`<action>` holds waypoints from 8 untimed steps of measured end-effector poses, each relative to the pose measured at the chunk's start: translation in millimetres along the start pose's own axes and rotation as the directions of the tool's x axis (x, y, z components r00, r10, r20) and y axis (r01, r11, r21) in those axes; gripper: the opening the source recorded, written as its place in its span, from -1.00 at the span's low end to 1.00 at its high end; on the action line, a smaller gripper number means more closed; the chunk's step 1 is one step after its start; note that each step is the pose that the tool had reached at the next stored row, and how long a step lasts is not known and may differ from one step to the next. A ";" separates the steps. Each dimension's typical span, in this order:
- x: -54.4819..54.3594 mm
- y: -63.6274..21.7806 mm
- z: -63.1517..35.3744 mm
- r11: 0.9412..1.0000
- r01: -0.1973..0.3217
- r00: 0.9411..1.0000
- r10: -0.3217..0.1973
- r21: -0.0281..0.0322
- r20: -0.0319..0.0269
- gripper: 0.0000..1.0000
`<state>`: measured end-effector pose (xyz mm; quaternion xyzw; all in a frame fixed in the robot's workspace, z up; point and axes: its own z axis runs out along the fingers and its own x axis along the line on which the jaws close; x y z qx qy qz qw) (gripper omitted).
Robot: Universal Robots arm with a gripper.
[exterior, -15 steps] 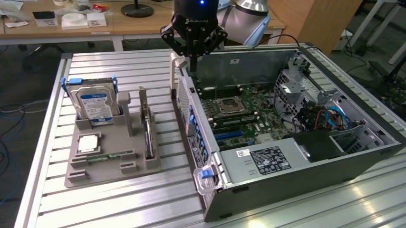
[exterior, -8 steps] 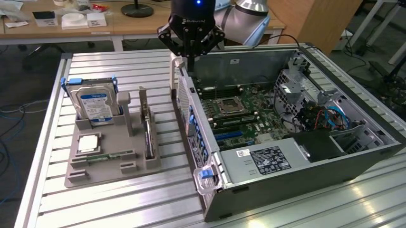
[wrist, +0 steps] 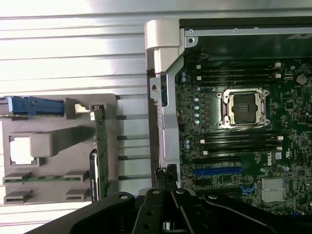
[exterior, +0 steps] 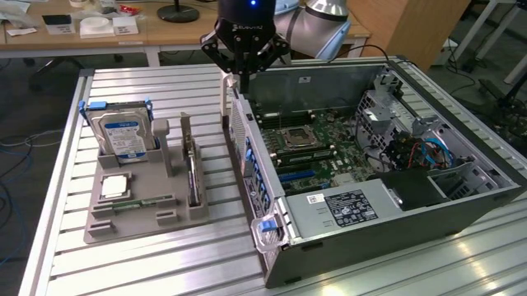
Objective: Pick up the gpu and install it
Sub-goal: 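Reach for the gpu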
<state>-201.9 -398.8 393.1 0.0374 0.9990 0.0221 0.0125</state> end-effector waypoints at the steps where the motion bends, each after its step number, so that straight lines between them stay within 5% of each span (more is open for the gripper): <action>1: 0.7 -0.1 0.0 1.000 0.000 1.000 0.000 0.000 0.000 -0.79; 8: 5.4 -0.4 -0.1 1.000 0.000 1.000 0.000 0.000 0.000 -0.79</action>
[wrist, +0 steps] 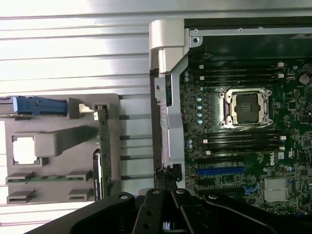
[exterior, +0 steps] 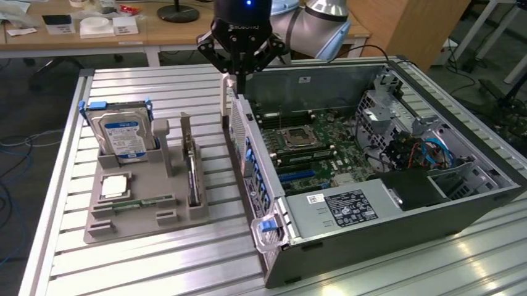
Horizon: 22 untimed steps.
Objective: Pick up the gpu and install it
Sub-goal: 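Reach for the gpu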
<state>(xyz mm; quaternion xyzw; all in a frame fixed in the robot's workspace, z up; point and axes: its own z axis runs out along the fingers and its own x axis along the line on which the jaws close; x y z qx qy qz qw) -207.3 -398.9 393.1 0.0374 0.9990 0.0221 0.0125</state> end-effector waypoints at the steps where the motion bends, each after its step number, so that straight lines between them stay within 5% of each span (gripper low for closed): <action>1: 0.7 -0.1 0.0 1.000 0.000 1.000 0.000 0.000 0.000 -0.79; 22: 15.2 -1.1 -0.4 1.000 0.000 1.000 0.000 0.000 0.000 -0.79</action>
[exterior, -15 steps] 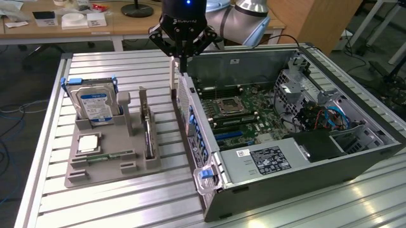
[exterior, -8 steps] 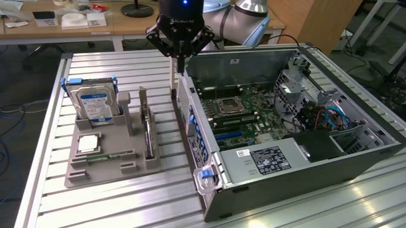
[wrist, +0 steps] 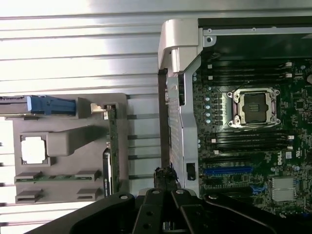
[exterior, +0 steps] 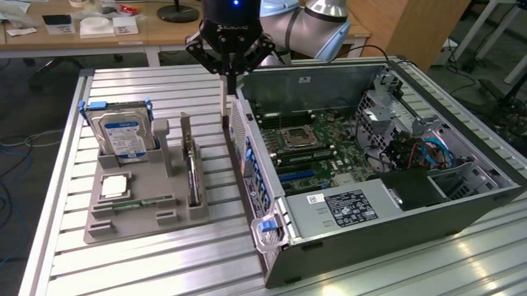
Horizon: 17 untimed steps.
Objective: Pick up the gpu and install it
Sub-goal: 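Reach for the gpu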
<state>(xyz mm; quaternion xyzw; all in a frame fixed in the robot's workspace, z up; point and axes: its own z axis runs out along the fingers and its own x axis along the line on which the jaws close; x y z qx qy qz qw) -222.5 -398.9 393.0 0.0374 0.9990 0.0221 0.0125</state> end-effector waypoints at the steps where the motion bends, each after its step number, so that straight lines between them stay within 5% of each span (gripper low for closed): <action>1: 0.8 -0.1 0.0 1.000 0.000 1.000 0.000 0.000 0.000 -0.79; 17: 12.4 -0.9 -0.2 1.000 0.000 1.000 0.000 0.000 0.000 -0.79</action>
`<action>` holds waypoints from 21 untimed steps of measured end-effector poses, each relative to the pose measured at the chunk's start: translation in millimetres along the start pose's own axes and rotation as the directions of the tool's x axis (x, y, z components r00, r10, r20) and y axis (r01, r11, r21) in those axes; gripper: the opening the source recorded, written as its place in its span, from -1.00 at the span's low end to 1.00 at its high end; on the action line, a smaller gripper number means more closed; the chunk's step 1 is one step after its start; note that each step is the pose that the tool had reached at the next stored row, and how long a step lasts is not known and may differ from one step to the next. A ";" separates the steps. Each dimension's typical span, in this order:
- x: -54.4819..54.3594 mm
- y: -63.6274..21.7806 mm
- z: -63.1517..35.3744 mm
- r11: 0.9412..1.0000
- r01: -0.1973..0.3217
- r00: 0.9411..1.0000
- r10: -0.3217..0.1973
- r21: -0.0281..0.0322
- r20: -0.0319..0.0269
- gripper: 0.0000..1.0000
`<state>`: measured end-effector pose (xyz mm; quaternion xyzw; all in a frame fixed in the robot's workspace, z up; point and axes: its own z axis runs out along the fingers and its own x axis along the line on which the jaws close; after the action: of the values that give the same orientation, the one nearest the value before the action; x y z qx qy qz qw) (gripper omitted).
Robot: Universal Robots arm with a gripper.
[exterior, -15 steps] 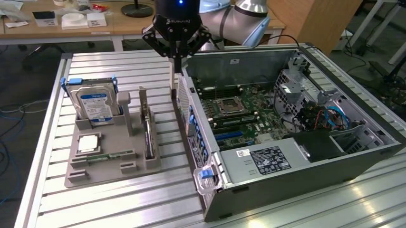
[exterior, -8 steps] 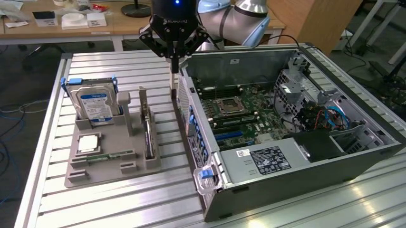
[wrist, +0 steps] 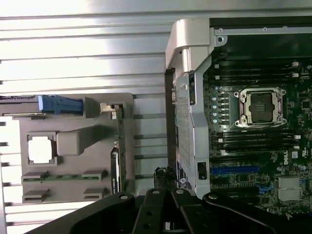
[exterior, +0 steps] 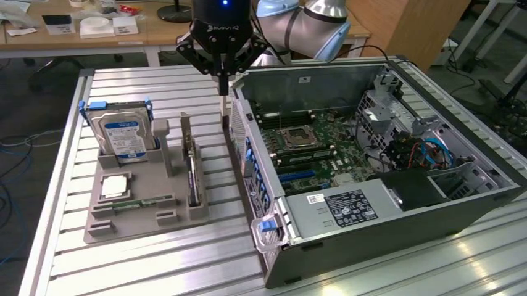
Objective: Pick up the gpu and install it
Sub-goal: 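Reach for the gpu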
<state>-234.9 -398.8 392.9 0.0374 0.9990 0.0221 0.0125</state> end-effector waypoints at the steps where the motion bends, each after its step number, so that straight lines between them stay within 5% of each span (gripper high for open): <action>1: 0.7 -0.1 0.0 1.000 0.000 1.000 0.000 0.000 0.000 -0.79; 21: 21.2 -1.6 -0.3 1.000 0.000 1.000 0.000 0.000 0.000 -0.79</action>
<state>-256.2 -398.8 392.7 0.0374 0.9990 0.0221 0.0125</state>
